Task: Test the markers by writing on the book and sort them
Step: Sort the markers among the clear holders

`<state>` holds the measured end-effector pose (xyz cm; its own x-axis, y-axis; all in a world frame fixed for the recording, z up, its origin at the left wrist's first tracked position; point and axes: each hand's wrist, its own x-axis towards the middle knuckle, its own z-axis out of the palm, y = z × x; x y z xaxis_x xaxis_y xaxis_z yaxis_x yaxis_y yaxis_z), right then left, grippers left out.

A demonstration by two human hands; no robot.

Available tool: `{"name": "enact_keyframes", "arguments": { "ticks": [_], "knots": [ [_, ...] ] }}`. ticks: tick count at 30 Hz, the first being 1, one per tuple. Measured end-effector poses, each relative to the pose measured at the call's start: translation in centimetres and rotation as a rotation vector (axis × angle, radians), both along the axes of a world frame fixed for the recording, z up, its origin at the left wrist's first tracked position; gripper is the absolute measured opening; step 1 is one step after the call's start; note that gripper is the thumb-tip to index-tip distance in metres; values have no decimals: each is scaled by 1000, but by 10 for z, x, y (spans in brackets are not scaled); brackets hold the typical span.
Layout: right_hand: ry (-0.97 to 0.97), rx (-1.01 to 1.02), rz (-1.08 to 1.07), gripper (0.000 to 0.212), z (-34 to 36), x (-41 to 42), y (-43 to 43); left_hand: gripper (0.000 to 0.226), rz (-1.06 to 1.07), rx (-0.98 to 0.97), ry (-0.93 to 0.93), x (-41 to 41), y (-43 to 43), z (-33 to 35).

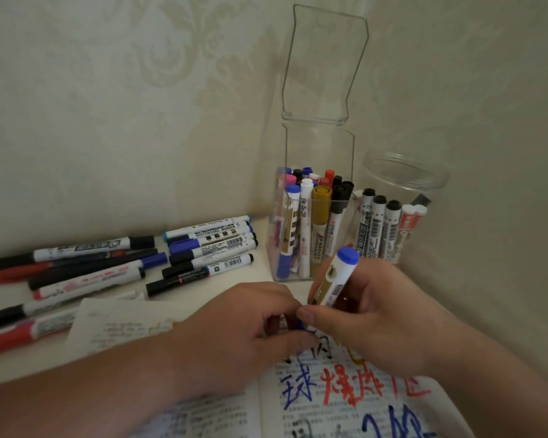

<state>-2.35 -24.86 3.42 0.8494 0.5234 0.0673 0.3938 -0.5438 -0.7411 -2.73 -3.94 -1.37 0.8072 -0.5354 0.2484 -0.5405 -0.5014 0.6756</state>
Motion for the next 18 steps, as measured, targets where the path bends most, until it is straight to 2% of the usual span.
{"name": "enact_keyframes", "arguments": {
  "ticks": [6,10,14,18],
  "knots": [
    [41,-29,-6,3,1,2,8,15,10,-14,1,0,0,1],
    [-9,-56,-38,1,-2,1,9,27,27,9,-11,0,-2,2],
    [-41,-106,-67,8,-12,-2,9,11,56,12,11,2,-1,-1],
    [-28,-52,-79,8,-14,0,7,13,95,6,24,3,-1,1]
  ]
}}
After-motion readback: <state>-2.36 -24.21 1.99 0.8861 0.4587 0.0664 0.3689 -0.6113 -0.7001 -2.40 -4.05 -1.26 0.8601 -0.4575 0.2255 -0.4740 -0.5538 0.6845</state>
